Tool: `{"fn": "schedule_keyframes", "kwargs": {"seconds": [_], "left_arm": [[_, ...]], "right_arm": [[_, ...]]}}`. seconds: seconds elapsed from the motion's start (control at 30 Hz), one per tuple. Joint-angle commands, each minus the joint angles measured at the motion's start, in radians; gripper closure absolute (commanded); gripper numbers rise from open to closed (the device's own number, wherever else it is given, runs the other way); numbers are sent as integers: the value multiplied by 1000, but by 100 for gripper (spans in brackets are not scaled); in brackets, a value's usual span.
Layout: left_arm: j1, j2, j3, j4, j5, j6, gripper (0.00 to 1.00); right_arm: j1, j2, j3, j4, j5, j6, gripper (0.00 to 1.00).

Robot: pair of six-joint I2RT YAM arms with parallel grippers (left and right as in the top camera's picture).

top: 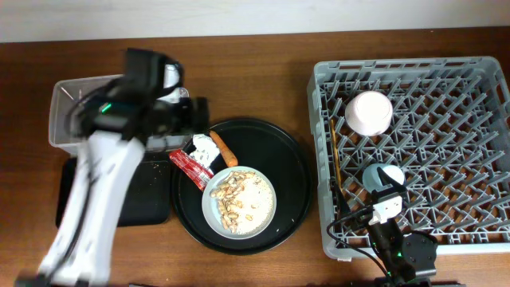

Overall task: Sort waste into correct bins and load items into the dishwasher rack
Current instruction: 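Move the left gripper over the orange carrot on the tray, then grasp the carrot with the left gripper and drop it on the black tray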

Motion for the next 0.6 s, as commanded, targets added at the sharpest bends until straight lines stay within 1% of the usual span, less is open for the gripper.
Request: {"fn": "schedule_keyframes", "kwargs": {"seconds": [0.0, 0.03, 0.07, 0.13, 0.2, 0.23, 0.27, 0.3, 0.4, 0.47, 0.5, 0.57], "left_arm": [[-45, 153, -9, 26, 26, -9, 9], [-57, 196, -9, 41, 26, -10, 21], [-69, 243, -9, 55, 26, -39, 27], [-83, 306, -9, 83, 26, -116, 28], [-93, 350, -9, 99, 27, -187, 31], [-100, 373, -9, 103, 27, -215, 34], [-106, 389, -9, 103, 27, -237, 42], [-113, 403, -9, 103, 27, -253, 45], [-143, 448, -9, 107, -8, -282, 45], [-157, 488, -9, 108, -68, -360, 45], [-160, 509, -9, 108, -65, -397, 45], [-161, 544, -9, 111, -24, -434, 45]], "right_arm": [[-8, -10, -9, 3, -13, 11, 2], [-8, -10, -9, 3, -13, 11, 2], [-8, -10, -9, 3, -13, 11, 2], [-8, -10, -9, 3, -13, 11, 2], [-8, -10, -9, 3, -13, 11, 2], [-8, -10, -9, 3, -13, 11, 2], [-8, -10, -9, 3, -13, 11, 2], [-8, -10, -9, 3, -13, 11, 2], [-8, -10, -9, 3, -13, 11, 2], [-8, -10, -9, 3, -13, 11, 2], [-8, -10, -9, 3, -13, 11, 2], [-8, -10, -9, 3, -13, 11, 2]]}}
